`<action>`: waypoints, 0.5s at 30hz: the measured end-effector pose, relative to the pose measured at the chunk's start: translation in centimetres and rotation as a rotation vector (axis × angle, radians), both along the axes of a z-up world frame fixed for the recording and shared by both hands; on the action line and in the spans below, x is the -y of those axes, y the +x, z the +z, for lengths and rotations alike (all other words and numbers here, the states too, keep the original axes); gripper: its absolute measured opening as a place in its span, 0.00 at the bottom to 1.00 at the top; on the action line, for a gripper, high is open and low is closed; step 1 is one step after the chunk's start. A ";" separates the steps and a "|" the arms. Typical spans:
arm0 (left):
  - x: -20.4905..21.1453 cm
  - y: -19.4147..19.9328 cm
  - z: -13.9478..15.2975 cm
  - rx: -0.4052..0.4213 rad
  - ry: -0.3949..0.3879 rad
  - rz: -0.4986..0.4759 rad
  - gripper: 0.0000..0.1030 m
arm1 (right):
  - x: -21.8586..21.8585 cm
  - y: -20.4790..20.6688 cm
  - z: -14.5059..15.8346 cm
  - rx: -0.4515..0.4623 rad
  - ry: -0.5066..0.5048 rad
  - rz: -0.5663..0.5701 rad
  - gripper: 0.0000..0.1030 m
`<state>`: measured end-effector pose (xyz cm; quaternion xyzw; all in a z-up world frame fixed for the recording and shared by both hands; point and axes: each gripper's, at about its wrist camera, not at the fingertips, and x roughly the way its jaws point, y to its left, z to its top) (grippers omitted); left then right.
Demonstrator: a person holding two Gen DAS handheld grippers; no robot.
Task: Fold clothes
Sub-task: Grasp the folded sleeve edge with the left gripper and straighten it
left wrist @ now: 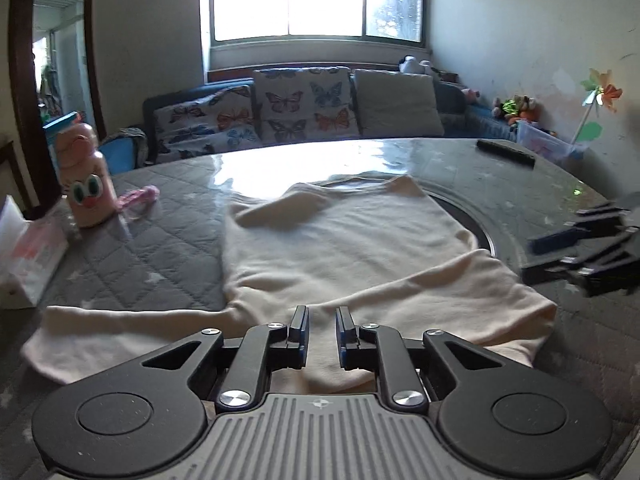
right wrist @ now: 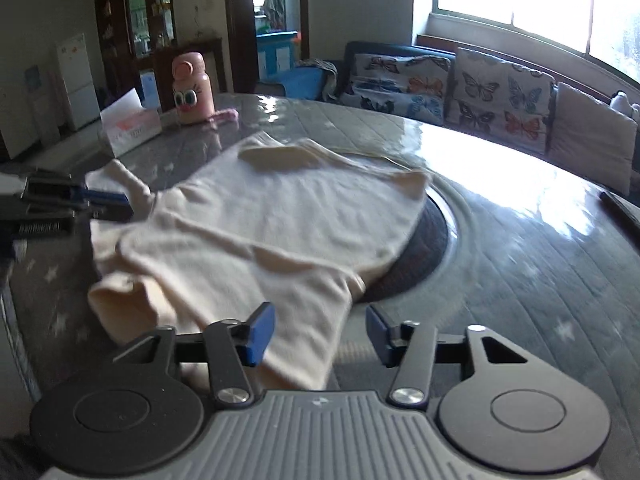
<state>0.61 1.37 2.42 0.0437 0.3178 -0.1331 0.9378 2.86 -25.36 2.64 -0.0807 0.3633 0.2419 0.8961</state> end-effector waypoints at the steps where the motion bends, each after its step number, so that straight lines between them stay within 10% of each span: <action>1: 0.1 0.3 -0.3 -0.008 -0.005 -0.004 0.15 | -0.5 0.7 -0.3 -0.001 0.007 0.003 0.44; 15: -1.4 1.4 -2.6 -0.065 -0.036 0.028 0.20 | -1.9 3.8 -2.9 -0.034 0.009 -0.023 0.39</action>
